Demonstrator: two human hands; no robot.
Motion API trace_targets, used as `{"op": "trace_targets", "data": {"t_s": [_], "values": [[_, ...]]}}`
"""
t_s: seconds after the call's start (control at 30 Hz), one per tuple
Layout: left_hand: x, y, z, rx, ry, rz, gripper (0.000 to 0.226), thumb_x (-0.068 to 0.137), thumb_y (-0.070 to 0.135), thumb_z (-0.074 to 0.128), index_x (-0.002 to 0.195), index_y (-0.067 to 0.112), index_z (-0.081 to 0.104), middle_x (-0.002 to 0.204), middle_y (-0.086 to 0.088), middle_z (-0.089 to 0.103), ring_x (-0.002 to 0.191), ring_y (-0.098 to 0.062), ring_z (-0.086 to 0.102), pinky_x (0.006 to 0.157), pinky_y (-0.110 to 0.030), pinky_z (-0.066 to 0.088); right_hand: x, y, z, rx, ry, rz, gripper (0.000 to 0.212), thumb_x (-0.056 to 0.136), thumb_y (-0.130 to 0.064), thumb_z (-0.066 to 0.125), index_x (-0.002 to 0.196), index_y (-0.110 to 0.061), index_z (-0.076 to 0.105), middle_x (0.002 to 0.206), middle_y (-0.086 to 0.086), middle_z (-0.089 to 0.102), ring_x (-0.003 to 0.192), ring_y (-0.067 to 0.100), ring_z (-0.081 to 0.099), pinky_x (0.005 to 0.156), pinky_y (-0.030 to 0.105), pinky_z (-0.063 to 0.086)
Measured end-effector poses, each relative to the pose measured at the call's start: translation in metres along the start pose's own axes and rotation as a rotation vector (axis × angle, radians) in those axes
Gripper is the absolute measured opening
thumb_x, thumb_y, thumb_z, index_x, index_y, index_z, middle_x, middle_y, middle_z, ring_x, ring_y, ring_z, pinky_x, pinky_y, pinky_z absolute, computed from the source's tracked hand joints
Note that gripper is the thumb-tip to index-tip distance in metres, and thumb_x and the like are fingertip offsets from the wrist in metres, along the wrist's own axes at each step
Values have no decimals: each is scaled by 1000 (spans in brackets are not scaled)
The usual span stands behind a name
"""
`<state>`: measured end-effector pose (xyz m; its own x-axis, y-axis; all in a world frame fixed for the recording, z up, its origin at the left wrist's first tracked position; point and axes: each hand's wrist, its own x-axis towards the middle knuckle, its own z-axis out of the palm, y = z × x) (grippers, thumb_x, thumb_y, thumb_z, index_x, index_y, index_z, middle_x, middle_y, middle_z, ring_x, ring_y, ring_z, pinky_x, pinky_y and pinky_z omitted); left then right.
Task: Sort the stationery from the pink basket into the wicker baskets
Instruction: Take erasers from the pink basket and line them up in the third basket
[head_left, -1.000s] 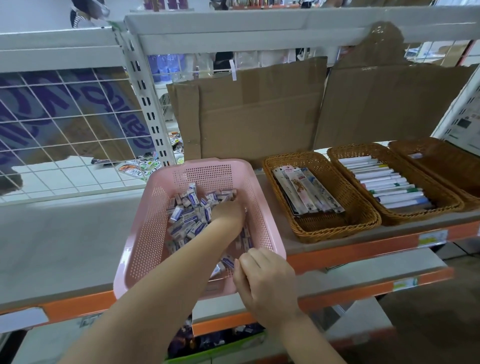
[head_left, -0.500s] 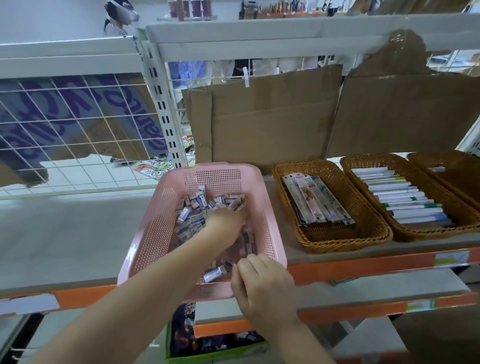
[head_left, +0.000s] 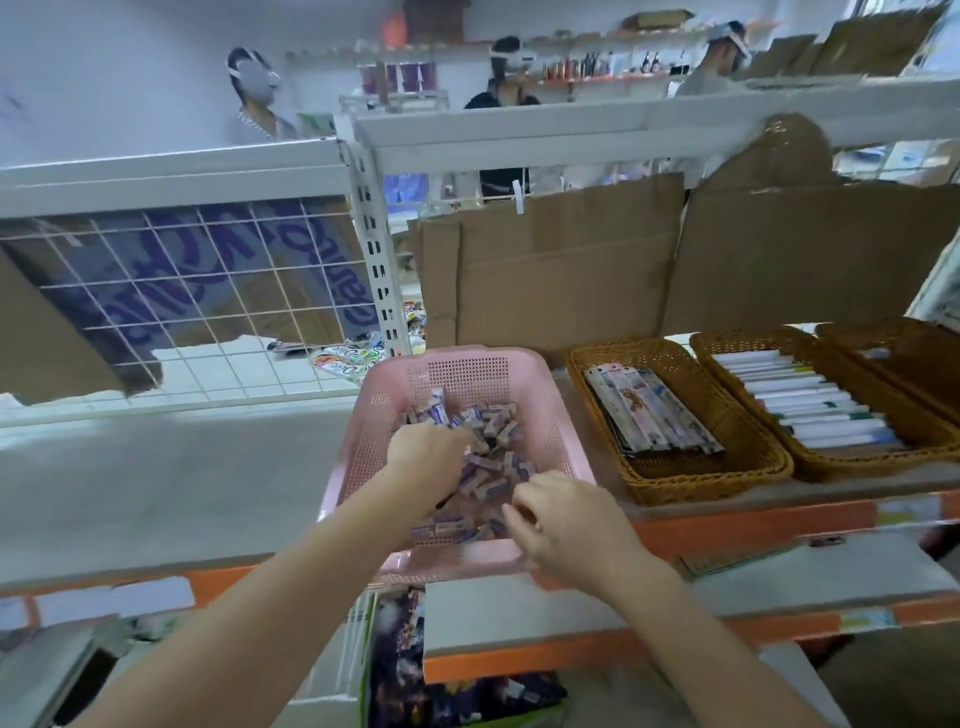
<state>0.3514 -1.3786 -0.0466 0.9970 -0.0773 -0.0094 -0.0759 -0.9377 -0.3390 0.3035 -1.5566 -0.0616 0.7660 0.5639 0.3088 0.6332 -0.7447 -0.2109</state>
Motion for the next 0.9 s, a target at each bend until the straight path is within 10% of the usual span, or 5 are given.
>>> {"op": "trace_targets", "data": {"t_s": [0.4,0.6,0.9], "values": [[12,24,-59,-124,140,108,34,96,19,44,130,19,45,113,-6,62,102,-28,61,72,-35,45,19,53,-66,-150,-1,184,30,97,-29,40,85,-12,61,83,-1,56,83,16,51,67,31,44],[31,105,-106,-101,234,229,45,94,7,39,137,19,36,110,-8,63,97,-29,62,49,-28,33,-17,127,-112,-244,-13,322,29,97,-29,41,82,-11,57,80,1,54,76,18,53,60,31,43],[77,275,-165,-139,222,359,36,94,7,43,130,15,39,107,-8,65,93,-27,63,55,-30,38,-95,262,-166,-275,-45,480,29,96,-26,43,82,-7,58,82,7,58,75,23,57,64,39,47]]}}
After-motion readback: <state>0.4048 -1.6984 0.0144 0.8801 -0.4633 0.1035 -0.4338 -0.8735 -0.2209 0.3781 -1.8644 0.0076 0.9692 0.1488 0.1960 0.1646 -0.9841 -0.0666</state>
